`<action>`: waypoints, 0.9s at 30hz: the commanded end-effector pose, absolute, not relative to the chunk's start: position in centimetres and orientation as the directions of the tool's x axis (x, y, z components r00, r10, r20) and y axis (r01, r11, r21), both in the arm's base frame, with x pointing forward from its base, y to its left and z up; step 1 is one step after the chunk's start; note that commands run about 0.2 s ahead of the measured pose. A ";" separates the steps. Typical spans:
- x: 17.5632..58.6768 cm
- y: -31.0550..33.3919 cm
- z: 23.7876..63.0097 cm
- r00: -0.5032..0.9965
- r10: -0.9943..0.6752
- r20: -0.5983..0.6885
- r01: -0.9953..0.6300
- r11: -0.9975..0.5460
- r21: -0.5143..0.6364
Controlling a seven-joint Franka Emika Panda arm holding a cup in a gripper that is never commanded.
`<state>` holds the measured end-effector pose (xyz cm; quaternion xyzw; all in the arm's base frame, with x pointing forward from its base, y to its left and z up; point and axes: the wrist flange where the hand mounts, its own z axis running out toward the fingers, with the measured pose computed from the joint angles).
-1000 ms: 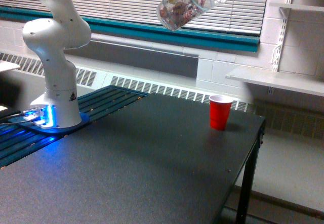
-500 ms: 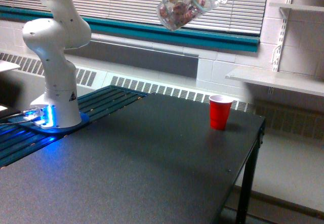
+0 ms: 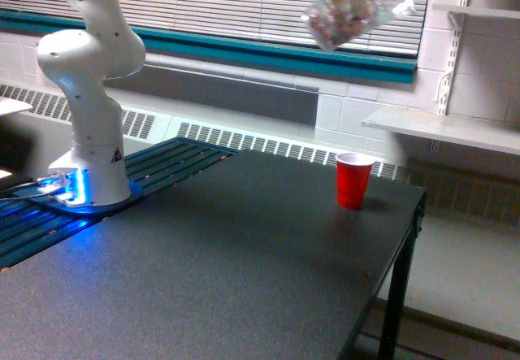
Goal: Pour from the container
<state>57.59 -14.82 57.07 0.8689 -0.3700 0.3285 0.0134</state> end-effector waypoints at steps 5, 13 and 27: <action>60.4 -6.1 55.6 0.610 -0.521 0.597 -0.523 -0.831 -0.192; 60.3 -1.0 54.1 0.653 -0.458 0.603 -0.461 -0.872 -0.163; 56.8 6.6 50.0 0.718 -0.378 0.584 -0.391 -0.914 -0.110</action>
